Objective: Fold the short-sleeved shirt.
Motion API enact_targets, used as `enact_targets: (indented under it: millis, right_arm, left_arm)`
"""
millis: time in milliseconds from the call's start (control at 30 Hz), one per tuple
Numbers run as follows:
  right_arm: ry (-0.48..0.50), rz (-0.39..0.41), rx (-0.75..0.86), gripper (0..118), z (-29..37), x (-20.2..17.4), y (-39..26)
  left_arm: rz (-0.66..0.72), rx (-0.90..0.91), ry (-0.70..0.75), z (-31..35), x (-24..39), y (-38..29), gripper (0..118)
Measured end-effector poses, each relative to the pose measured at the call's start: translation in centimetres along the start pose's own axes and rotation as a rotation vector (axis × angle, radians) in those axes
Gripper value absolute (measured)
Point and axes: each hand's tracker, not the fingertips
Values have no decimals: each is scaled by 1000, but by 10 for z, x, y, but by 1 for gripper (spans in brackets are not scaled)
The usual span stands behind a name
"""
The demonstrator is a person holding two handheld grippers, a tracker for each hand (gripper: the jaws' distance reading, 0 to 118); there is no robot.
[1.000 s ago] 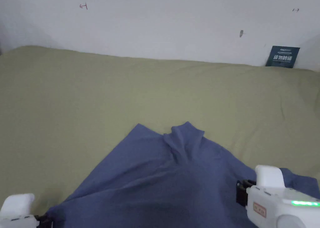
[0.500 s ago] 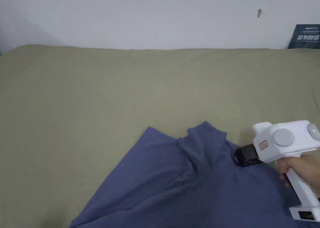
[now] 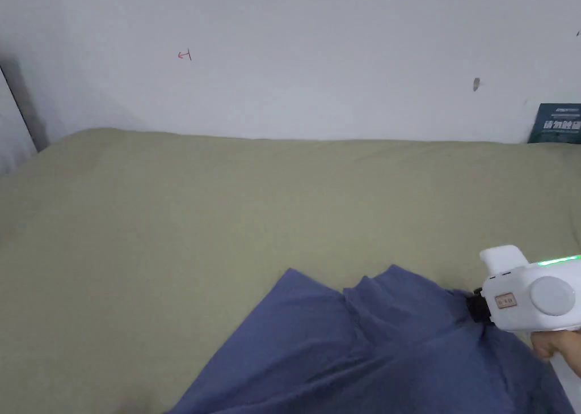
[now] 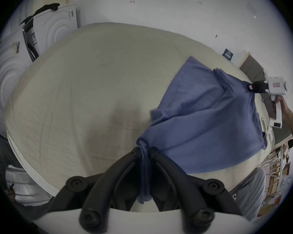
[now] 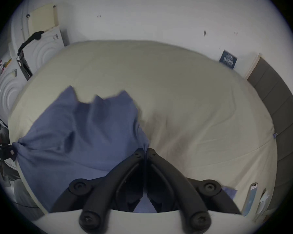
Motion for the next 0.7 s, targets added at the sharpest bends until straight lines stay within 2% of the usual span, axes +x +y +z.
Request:
enact_targets:
  millis: [100,367,467,567,700]
  right_arm:
    - [-8,24,80,3,51,2,7]
    - [-60,50,299,3,211,11,26]
    - [-71,6,409,3,275,21,33]
    - [-121,13,487,3,328,28,42]
    - [-153,-43,576,3,384,43,51]
  left_arm:
    - [32,49,-34,17,4,7,10]
    - [-26,220,-43,82,41,57,10]
    - [-48,314,-36,118,60,89,10]
    - [-51,392,-47,155,77,125,9]
    - [-76,448,-41,201,101,172,9]
